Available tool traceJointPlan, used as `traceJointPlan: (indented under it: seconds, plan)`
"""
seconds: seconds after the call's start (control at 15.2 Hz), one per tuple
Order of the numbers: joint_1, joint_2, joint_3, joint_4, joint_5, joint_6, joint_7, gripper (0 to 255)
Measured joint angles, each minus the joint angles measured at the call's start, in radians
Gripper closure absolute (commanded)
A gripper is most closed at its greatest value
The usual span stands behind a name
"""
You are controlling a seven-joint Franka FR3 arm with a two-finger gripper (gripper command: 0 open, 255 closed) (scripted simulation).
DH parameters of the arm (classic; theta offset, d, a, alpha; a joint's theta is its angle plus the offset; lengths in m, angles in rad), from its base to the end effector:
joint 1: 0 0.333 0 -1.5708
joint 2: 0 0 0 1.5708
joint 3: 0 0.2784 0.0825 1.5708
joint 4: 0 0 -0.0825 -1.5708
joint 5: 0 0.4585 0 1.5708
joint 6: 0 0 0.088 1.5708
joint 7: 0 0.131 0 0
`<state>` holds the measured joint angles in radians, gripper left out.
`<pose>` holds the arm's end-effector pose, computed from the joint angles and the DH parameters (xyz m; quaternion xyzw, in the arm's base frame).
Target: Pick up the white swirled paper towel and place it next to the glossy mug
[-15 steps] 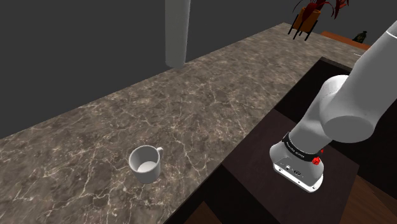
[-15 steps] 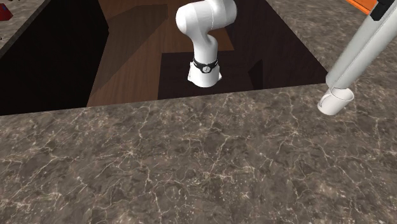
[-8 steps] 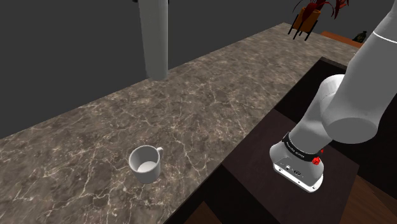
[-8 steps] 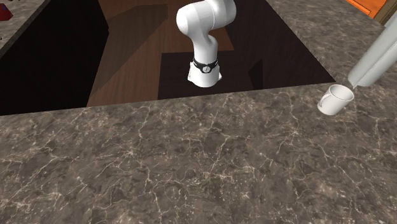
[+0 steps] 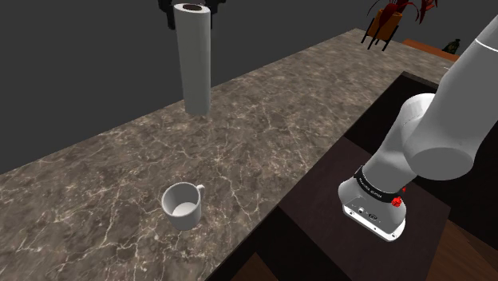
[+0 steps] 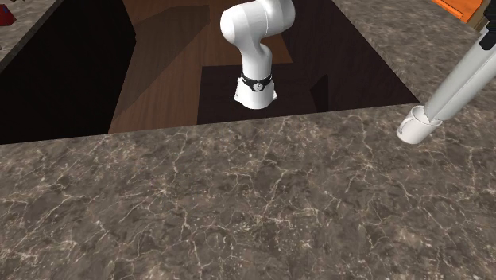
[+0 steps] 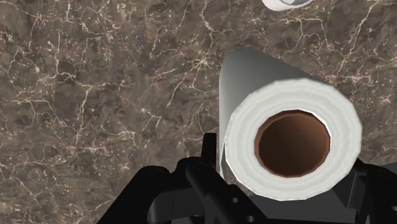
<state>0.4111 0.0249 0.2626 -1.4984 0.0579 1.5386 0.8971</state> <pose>0.4911 0.3998 0.5846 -0.9933 0.1103 0.0170 0.0284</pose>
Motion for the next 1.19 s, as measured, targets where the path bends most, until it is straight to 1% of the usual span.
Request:
traceJointPlan:
  seconds: [0.53, 1.19]
  plan:
    - [-0.004, -0.030, -0.004, -0.145, 0.008, 0.115, -0.015, 255]
    - [-0.004, -0.043, -0.003, -0.296, 0.013, 0.254, -0.024, 255]
